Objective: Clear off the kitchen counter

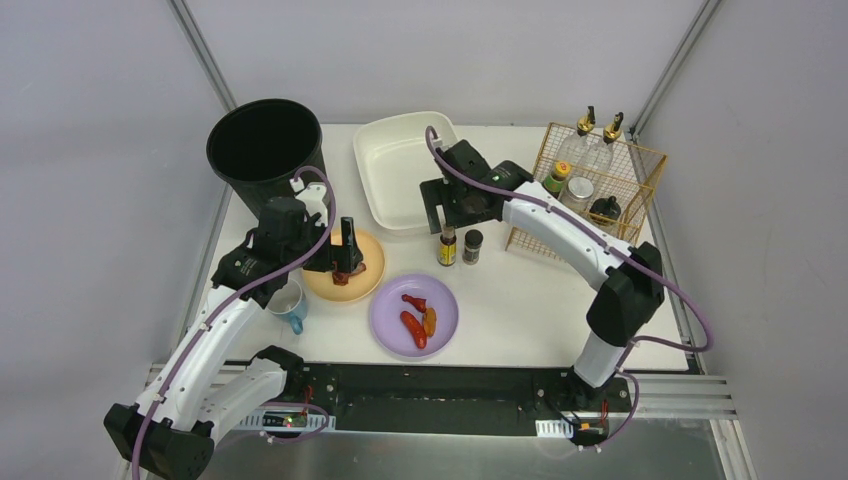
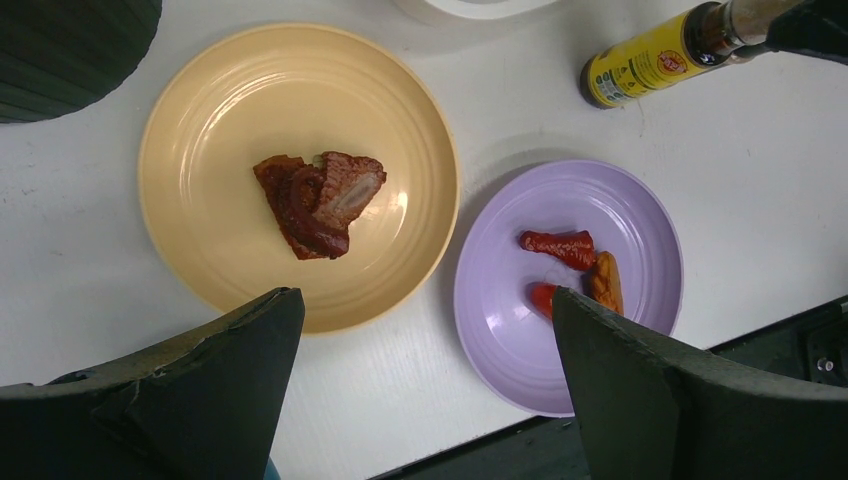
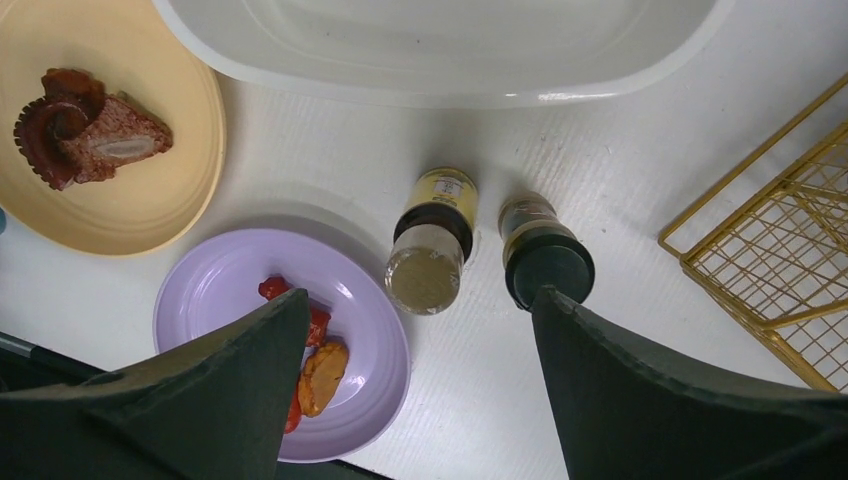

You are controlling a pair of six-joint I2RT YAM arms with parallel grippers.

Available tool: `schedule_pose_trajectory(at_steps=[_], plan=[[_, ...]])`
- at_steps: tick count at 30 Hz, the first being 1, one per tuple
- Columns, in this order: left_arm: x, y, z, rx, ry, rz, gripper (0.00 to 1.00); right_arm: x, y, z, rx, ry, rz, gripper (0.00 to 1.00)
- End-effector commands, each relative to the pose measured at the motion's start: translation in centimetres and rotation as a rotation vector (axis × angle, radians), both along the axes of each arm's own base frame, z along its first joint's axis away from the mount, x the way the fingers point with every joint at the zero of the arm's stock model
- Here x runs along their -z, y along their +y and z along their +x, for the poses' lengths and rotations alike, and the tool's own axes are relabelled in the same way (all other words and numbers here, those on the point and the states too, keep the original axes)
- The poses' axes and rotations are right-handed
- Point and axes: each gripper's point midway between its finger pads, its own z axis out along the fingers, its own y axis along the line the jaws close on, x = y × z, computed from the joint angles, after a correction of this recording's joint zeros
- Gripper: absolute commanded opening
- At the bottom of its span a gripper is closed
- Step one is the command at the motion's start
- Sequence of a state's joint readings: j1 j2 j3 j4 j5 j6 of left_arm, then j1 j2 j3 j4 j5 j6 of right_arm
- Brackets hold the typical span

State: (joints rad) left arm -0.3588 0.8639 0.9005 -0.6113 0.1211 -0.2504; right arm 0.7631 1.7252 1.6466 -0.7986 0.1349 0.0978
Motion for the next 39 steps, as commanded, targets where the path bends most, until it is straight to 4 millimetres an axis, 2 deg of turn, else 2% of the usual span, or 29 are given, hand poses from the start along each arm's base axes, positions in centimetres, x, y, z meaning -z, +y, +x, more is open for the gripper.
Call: schedule_pose_trajectory(at_steps=[1,13,17,30,36,38,39], plan=[[-0.5,0.1,0.3,-0.007,-0.014,0.003,1.00,-0.8,1.2,0.7,-0.016,-0.038,0.009,0.85],[-0.5,0.1,0.3,-0.005,-0.014,0.004,1.00,1.8,1.8,0.3,-0.020,0.010,-0.018,0.83],[-0.5,0.1,0.3,-0.004,-0.013,0.003,1.00,2.4,2.0,0.5,-0.017,0.017,-0.022,0.80],[-0.6,0.1,0.3,-0.003,-0.017,0.002,1.00,3.3,2.1,0.5,-0.022,0.041,-0.048,0.44],[-0.7,0.0,0.3,0.001,-0.018,-0.002,1.00,3.1,2.0,0.3,-0.028,0.032,-0.066,0.15],[-0.7,0.0,0.2,0.001,-0.019,-0.002,0.99,2.8,2.0,0.3,-0.026,0.021,-0.067,0.00],[-0.7,0.0,0.2,0.001,-0.019,-0.002,1.00,2.6,2.1,0.3,-0.025,0.018,-0.064,0.00]])
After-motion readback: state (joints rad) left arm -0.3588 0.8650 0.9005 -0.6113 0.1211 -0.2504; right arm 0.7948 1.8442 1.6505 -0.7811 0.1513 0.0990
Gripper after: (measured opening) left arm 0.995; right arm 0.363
